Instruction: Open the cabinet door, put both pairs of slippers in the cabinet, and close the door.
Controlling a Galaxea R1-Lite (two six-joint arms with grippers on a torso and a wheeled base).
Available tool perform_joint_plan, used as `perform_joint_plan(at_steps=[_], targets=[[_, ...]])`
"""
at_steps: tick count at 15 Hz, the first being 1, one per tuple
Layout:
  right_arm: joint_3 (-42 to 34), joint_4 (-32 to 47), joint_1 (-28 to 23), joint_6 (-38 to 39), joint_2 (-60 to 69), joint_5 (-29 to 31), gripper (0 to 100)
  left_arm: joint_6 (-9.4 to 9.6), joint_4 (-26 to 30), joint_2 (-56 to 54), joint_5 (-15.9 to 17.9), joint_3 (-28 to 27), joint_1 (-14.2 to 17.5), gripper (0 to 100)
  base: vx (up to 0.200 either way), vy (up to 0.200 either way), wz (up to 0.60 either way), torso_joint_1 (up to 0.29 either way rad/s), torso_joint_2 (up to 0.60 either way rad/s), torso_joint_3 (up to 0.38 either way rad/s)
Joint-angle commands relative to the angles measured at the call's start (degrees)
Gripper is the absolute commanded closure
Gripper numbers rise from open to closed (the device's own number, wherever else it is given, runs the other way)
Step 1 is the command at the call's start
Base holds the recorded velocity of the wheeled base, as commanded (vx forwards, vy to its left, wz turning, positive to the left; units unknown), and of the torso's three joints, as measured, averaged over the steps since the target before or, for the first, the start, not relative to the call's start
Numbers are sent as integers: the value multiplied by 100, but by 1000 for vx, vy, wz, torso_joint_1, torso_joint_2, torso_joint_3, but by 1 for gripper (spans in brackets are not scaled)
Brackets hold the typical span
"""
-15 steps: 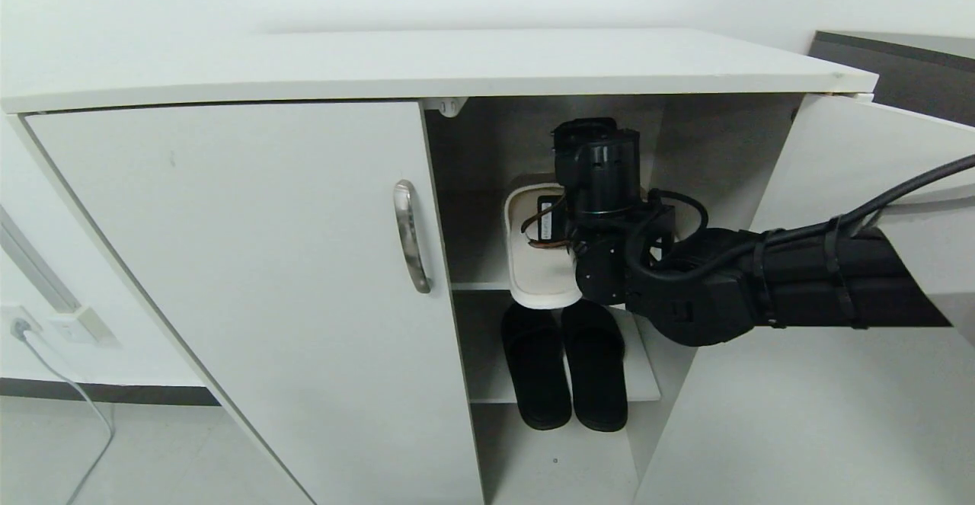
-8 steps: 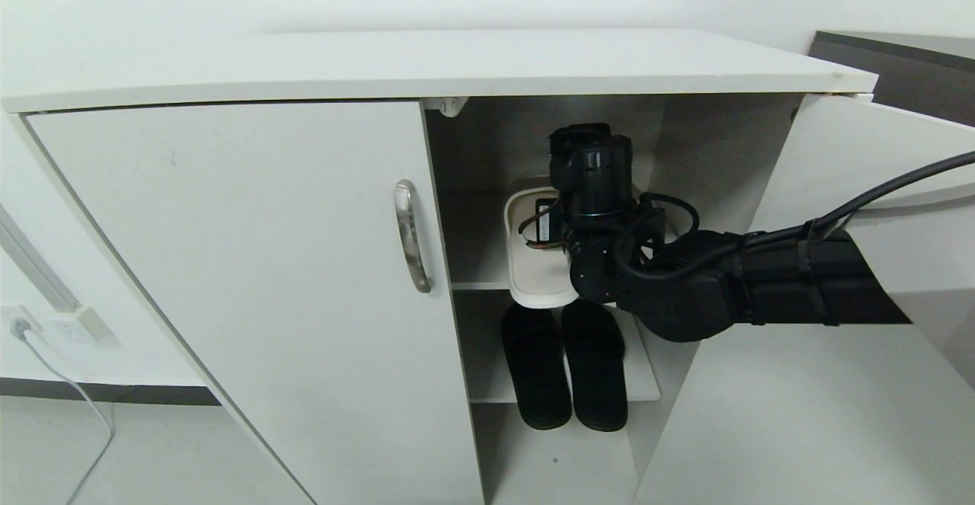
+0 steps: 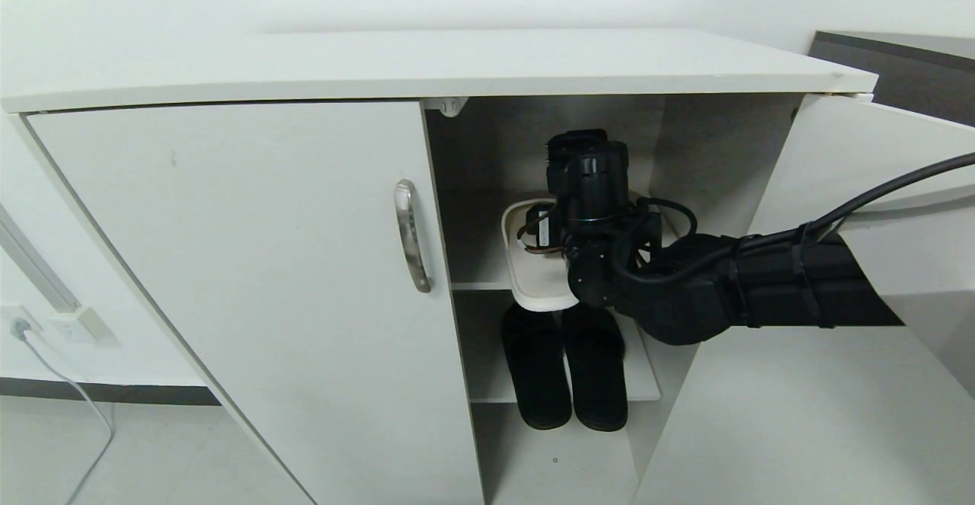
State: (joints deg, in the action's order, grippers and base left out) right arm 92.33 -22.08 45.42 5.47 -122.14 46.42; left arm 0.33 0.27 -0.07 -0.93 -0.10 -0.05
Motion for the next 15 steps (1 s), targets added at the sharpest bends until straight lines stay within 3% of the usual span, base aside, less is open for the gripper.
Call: perform_joint_plan(at_steps=[1,7,11,12,13,15], targets=[[-180,2,116,-2,252,-2,0,2,0,7,-4,1,-4,100,0,0,0,0,0,0],[-1622,-157,845,59,1500,350,0,2,0,7,-4,1,-4,100,0,0,0,0,0,0],[-3265,-1220,1443,33,2203,464,0,2,0,7,-4,1,5,100,0,0,0,0,0,0],[-3362,-1273,1461,33,2247,464,100,2,0,7,-4,1,-4,100,0,0,0,0,0,0],[-3845,-1572,1566,-11,2361,455,100,2,0,7,-4,10,-4,100,0,0,0,0,0,0],[-3837,-1580,1566,-20,2335,455,100,2,0,7,-4,1,-4,100,0,0,0,0,0,0]])
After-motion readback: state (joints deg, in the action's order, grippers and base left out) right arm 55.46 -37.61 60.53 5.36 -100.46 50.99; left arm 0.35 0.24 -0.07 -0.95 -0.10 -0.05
